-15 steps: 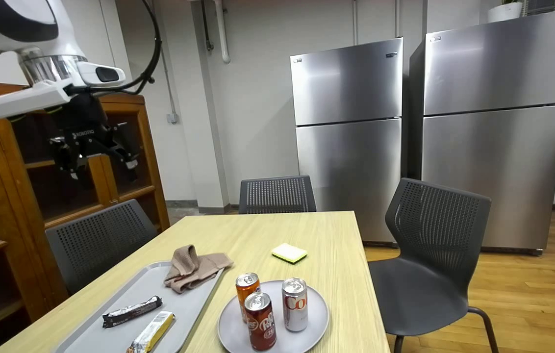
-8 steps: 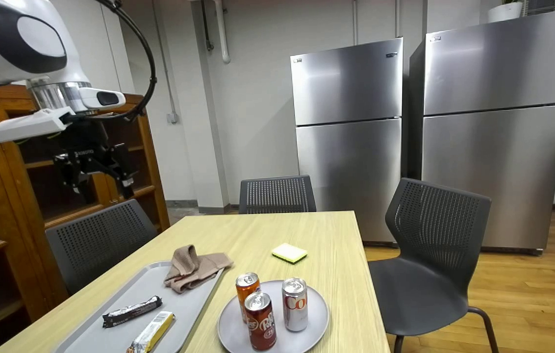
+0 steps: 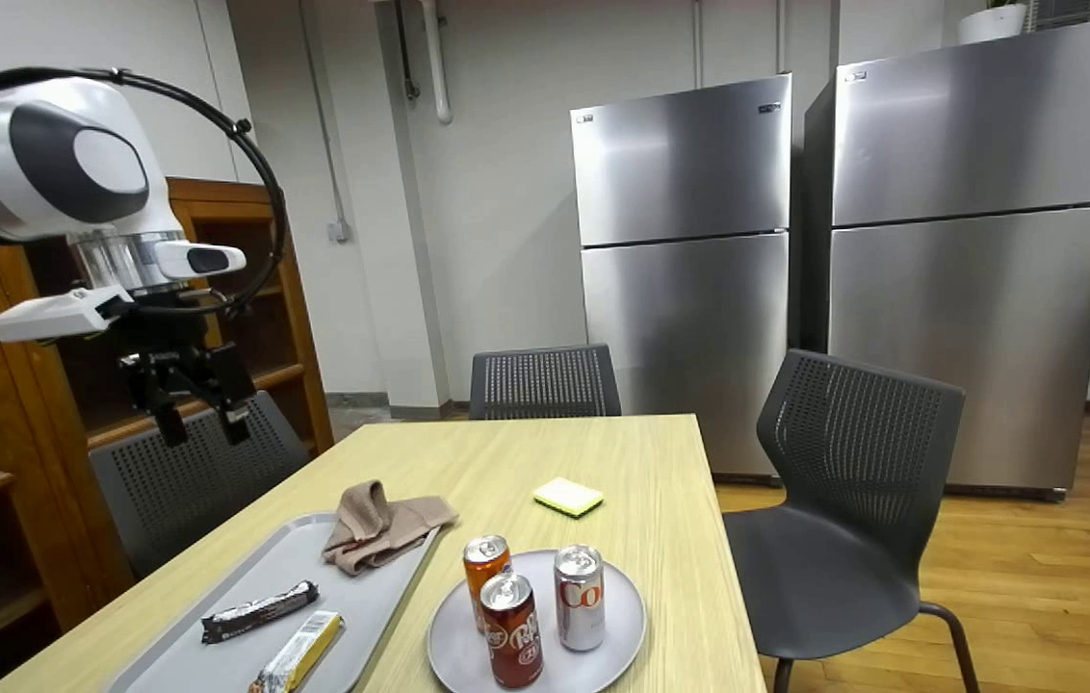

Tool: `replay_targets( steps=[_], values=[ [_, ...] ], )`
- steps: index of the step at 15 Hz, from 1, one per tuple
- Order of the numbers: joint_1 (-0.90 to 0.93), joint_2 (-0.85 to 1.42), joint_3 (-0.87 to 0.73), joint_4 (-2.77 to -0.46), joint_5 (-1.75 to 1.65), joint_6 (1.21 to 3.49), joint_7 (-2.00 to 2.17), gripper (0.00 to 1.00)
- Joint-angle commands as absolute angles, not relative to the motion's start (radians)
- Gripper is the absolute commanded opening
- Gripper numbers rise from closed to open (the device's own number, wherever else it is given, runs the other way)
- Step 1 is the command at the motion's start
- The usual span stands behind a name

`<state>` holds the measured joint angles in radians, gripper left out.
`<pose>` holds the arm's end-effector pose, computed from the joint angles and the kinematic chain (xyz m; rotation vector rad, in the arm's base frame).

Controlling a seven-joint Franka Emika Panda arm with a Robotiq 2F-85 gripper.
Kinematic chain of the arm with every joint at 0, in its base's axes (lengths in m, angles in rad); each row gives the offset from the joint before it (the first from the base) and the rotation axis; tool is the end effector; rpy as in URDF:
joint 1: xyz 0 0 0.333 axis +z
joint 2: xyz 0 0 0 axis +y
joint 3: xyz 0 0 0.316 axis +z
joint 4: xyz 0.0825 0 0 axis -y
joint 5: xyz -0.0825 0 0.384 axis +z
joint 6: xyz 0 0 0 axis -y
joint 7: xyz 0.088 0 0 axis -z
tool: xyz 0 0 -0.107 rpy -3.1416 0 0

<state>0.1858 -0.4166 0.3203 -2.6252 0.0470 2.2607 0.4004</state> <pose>0.3509 0.1915 0.3826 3.0712 0.0810 0.1082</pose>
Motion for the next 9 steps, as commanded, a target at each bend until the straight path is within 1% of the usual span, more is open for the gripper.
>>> replay_targets(
  steps=[1,2,3,9],
  values=[
    [0.18,-0.318,0.356,-2.58,0.04,2.295,0.504,1.0],
    [0.183,-0.303,0.361,-2.574,0.028,2.299,0.509,1.0],
    [0.192,-0.351,0.333,-2.612,0.042,2.29,0.461,1.0],
    [0.194,-0.31,0.339,-2.591,0.041,2.3,0.474,1.0]
  ],
)
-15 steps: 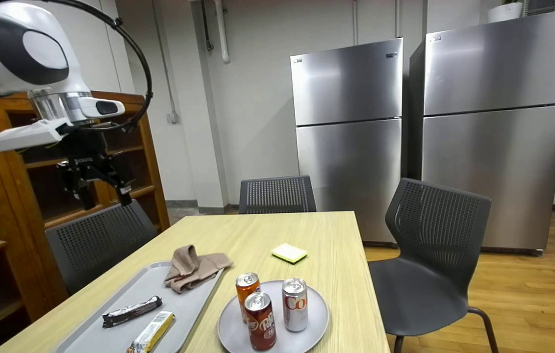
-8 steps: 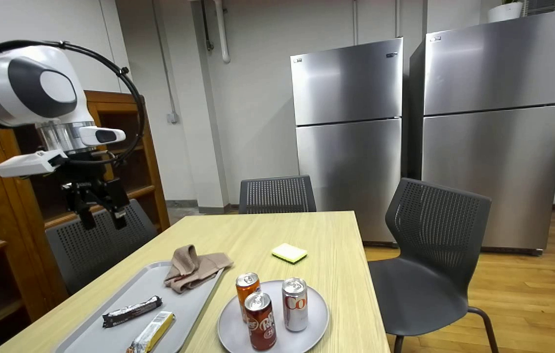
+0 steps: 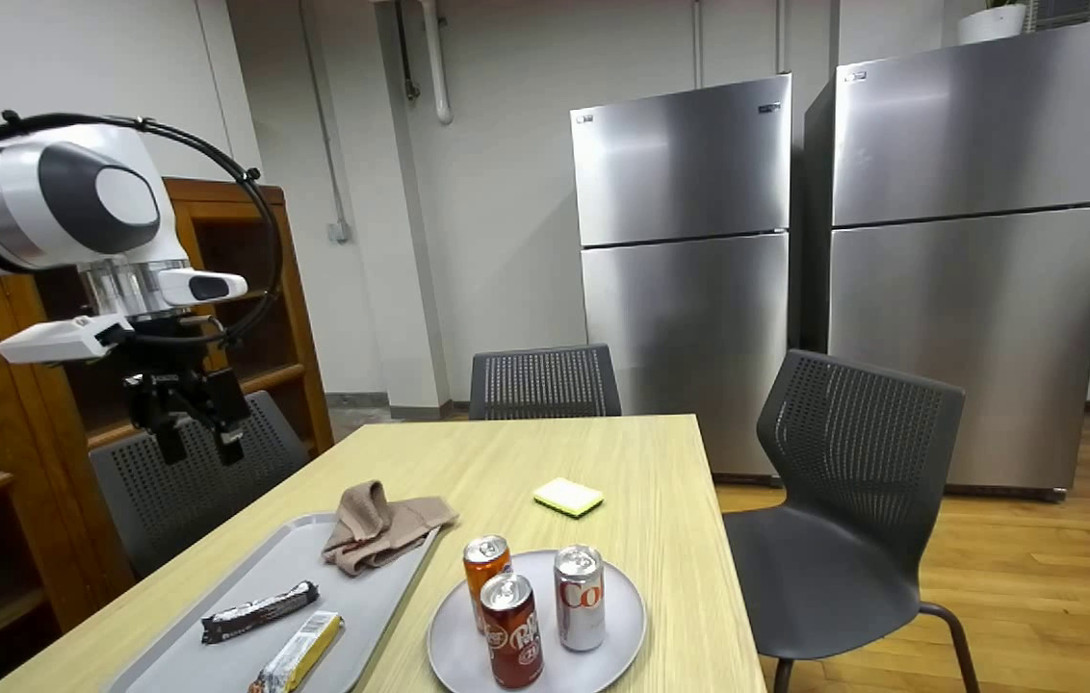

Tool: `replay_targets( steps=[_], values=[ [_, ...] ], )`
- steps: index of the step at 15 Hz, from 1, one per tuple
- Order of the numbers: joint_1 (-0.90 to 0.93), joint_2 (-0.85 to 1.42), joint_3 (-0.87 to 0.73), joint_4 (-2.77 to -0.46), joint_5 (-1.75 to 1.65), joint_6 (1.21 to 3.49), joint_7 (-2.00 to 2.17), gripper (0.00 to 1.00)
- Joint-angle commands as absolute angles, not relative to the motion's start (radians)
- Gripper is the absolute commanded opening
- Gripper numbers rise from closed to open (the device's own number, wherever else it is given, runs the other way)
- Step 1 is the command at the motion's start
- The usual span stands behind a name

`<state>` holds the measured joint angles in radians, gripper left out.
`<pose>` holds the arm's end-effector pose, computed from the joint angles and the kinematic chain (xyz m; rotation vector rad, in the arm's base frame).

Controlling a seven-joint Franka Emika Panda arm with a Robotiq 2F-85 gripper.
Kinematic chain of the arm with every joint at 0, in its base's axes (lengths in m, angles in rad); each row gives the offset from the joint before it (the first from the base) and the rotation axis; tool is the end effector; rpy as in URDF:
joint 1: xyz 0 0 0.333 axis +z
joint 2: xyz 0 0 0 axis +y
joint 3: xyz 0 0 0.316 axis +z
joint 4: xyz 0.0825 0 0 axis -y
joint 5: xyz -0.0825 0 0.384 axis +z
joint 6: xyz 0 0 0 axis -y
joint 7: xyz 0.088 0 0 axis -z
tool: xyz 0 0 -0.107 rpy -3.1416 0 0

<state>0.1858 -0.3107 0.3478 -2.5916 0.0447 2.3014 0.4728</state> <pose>0.3610 0.2100 0.3586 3.0806 0.0243 0.0582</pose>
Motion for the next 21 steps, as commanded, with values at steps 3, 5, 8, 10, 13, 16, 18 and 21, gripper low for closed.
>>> replay_targets(
  steps=[3,5,8,10,13,16,18,21],
  values=[
    [0.194,-0.31,0.339,-2.59,0.041,2.3,0.475,1.0],
    [0.198,-0.306,0.341,-2.585,0.055,2.295,0.485,1.0],
    [0.215,-0.285,0.352,-2.575,0.105,2.311,0.535,1.0],
    [0.216,-0.256,0.371,-2.568,0.125,2.311,0.613,1.0],
    [0.221,-0.201,0.399,-2.559,0.126,2.319,0.768,1.0],
    [0.225,-0.142,0.405,-2.551,0.102,2.345,0.896,1.0],
    [0.232,-0.108,0.395,-2.537,0.102,2.359,0.944,1.0],
    [0.237,-0.047,0.385,-2.516,0.075,2.392,0.998,1.0]
  ],
)
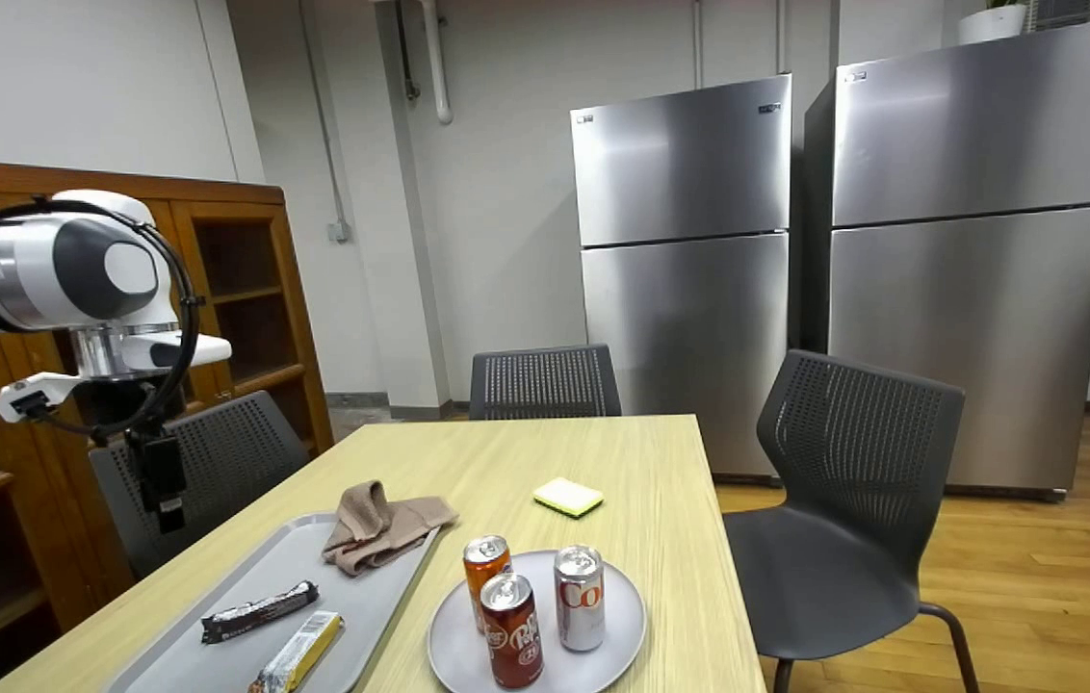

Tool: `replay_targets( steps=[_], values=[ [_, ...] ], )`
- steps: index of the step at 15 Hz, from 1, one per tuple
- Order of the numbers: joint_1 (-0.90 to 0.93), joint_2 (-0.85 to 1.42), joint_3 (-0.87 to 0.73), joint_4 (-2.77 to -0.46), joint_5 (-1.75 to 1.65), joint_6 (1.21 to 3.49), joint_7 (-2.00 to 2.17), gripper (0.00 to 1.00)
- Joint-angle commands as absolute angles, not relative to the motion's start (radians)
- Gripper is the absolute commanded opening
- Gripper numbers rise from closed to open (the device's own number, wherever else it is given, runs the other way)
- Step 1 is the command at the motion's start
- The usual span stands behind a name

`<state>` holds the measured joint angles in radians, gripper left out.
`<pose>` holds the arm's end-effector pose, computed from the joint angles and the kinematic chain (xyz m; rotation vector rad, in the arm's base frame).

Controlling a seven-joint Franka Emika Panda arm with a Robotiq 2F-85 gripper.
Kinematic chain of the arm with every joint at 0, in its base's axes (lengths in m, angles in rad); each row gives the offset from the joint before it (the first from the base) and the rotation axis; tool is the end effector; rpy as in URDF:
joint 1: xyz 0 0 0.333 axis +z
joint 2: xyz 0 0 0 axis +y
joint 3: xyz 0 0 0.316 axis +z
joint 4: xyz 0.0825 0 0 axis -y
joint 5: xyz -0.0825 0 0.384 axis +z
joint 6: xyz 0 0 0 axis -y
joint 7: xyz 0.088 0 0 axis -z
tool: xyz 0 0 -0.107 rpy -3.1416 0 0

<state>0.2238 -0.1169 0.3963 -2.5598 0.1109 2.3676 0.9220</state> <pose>0.3545 0.2516 0.2983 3.0444 -0.5994 -0.1232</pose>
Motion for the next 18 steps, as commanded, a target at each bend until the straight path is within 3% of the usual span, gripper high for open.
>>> replay_targets(
  steps=[1,11,18],
  values=[
    [0.24,-0.027,0.381,-2.509,0.064,2.402,1.002,1.0],
    [0.29,0.191,0.281,-2.467,-0.156,2.552,0.944,1.0],
    [0.333,0.226,0.223,-2.469,-0.14,2.588,0.937,1.0]
  ],
)
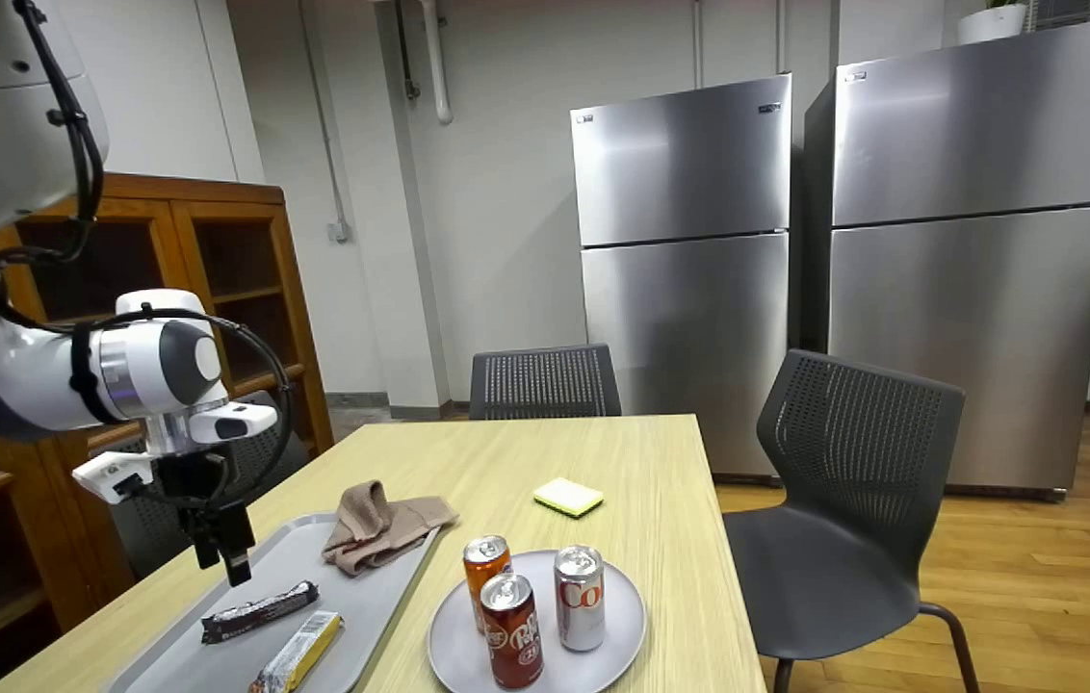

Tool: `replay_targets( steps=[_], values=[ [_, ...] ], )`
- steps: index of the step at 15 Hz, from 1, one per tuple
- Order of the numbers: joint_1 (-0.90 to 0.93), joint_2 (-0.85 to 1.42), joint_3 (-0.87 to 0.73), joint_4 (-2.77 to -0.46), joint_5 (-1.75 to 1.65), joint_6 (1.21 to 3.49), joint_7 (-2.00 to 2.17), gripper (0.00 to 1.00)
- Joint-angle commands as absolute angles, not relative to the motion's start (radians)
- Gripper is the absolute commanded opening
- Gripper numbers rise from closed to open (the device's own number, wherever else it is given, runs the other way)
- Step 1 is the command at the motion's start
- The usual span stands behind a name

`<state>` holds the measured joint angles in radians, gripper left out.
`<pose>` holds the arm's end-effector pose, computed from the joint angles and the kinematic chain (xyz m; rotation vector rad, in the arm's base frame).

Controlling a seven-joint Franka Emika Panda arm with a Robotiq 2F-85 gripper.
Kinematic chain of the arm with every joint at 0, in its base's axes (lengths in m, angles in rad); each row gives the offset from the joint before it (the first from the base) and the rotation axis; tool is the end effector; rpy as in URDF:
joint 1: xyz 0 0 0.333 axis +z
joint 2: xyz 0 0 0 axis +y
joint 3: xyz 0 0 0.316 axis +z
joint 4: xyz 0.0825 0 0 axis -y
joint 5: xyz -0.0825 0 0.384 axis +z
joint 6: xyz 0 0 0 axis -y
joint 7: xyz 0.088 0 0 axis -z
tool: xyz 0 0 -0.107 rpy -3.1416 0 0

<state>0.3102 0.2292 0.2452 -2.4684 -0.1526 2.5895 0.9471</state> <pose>0.3940 0.2532 0.1982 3.0345 -0.3985 -0.0903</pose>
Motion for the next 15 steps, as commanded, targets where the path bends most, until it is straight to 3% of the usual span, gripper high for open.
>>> replay_targets(
  steps=[1,15],
  values=[
    [0.336,0.231,0.22,-2.465,-0.14,2.589,0.937,1.0],
    [0.382,0.353,0.145,-2.443,-0.143,2.783,0.956,1.0]
  ],
)
